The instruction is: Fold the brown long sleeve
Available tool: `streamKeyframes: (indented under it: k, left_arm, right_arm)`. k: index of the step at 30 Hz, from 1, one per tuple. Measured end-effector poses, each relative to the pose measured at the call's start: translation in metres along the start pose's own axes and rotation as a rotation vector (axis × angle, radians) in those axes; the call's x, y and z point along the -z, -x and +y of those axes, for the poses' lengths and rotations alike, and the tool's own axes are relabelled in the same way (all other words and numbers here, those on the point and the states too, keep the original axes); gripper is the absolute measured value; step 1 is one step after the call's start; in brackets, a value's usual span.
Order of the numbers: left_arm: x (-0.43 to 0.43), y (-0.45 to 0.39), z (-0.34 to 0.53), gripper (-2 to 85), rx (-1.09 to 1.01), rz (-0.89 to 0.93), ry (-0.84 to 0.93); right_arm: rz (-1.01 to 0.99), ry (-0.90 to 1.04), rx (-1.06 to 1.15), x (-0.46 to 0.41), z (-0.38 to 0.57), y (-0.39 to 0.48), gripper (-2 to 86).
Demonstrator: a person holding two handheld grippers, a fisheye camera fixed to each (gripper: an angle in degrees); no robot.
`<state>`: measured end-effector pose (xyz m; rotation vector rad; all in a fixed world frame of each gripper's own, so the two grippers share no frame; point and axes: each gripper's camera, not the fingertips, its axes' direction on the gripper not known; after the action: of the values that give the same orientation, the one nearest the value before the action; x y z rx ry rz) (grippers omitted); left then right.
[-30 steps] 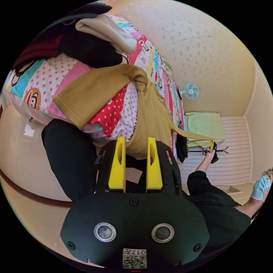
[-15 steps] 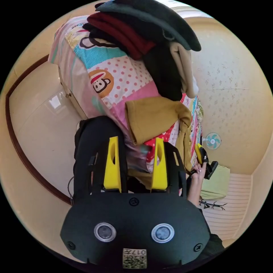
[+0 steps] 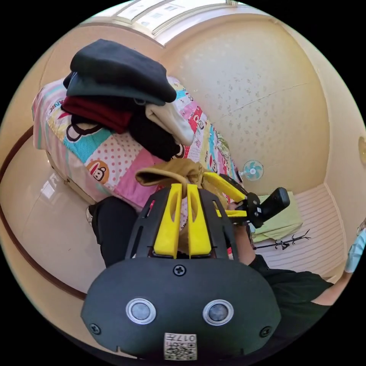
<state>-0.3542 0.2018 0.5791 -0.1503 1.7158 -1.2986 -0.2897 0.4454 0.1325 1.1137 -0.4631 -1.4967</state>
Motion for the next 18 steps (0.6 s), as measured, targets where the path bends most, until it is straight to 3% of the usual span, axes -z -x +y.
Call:
streamKeyframes:
  k: [2, 3, 6, 9, 12, 14, 17, 18]
  left_arm:
    - [0.012, -0.005, 0.007, 2.7, -0.02, 0.011, -0.047]
    - [0.025, -0.007, 0.015, 4.1, -0.021, 0.001, -0.098]
    - [0.064, -0.01, 0.038, 6.9, -0.052, 0.026, -0.247]
    - [0.075, -0.012, 0.051, 5.2, -0.088, -0.055, -0.238]
    - [0.049, -0.007, 0.055, 5.4, -0.09, -0.062, -0.14]
    - [0.024, -0.001, 0.055, 5.7, -0.078, 0.008, -0.058]
    - [-0.023, 0.004, 0.06, 6.2, -0.043, 0.093, 0.074]
    - [-0.041, 0.003, 0.063, 6.3, -0.036, 0.119, 0.126]
  right_arm:
    - [-0.032, 0.099, 0.037, -0.037, -0.027, 0.007, 5.2]
    - [-0.006, 0.087, 0.023, -0.038, -0.03, 0.007, 4.8]
    - [0.085, -0.092, -0.133, 0.012, -0.03, -0.017, 3.9]
    - [0.14, -0.392, -0.325, 0.112, 0.011, -0.064, 3.6]
    - [0.263, -0.696, -0.609, 0.208, 0.108, -0.106, 3.2]
    - [0.479, -0.873, -0.839, 0.256, 0.215, -0.117, 2.8]
    - [0.742, -0.832, -1.116, 0.271, 0.35, -0.128, 2.4]
    - [0.748, -0.812, -1.183, 0.269, 0.379, -0.133, 2.4]
